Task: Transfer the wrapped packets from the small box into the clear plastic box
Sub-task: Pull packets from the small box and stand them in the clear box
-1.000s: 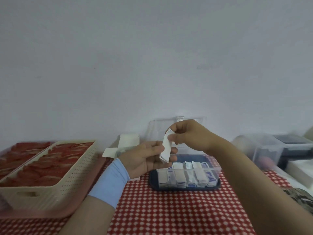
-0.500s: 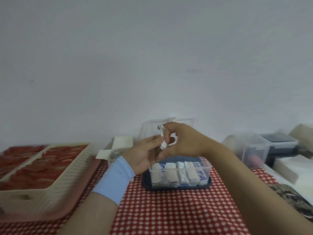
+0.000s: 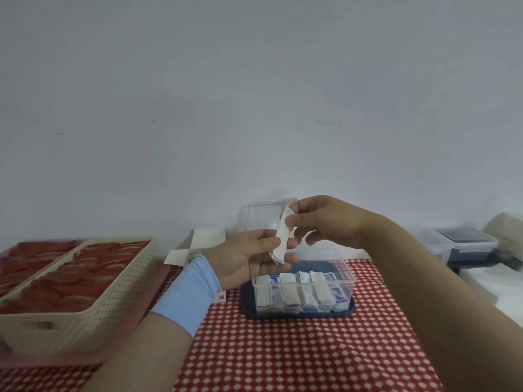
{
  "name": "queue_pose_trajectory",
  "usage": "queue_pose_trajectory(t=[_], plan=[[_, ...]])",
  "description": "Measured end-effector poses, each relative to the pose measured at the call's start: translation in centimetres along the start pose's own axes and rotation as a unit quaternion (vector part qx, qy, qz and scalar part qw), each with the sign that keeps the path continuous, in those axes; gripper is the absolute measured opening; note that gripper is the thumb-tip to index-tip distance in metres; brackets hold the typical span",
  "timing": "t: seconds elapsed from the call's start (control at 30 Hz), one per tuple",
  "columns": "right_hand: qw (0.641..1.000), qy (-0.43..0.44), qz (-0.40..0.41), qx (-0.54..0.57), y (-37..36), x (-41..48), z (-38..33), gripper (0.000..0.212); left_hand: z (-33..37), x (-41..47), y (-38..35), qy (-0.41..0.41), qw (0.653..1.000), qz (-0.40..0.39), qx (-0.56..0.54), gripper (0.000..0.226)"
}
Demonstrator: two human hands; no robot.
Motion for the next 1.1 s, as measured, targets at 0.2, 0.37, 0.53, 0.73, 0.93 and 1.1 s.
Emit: queue_pose_trajectory(t=[0.2, 0.37, 0.53, 0.73, 0.93, 1.1], plan=[[0.987, -0.039, 0.088, -0.131, 1.1, 1.3, 1.2, 0.011, 0.1, 0.9, 1.2, -0.001, 0.985, 0.057, 0.163, 0.020], [0.950, -0.095, 0.077, -0.288, 0.0, 3.9, 4.5, 0.014, 0.6, 2.1, 2.3, -0.099, 0.828, 0.186, 0.520, 0.012], [0.929, -0.119, 0.016, -0.351, -2.0, 5.9, 6.9, 0.019, -1.1, 2.3, 2.2, -0.039, 0.766, 0.090, 0.636, 0.027], [0.913, -0.143, -0.042, -0.381, -3.6, 6.3, 7.5, 0.025, -2.5, 2.8, 2.1, 0.009, 0.696, 0.023, 0.718, 0.038], [0.861, -0.166, -0.039, -0.479, -4.3, 7.4, 8.9, 0.017, -3.5, 4.3, 0.9, 0.081, 0.623, -0.046, 0.776, 0.044], [0.856, -0.168, 0.001, -0.489, -4.1, 7.5, 9.6, 0.015, -4.7, 5.3, 0.5, 0.123, 0.646, -0.046, 0.752, 0.031]])
Point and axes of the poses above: each hand's wrist, its own x-axis towards the middle knuckle, its own y-axis out of the back of the hand, z = x × y, the point moved 1 cm from there along x, towards the middle knuckle
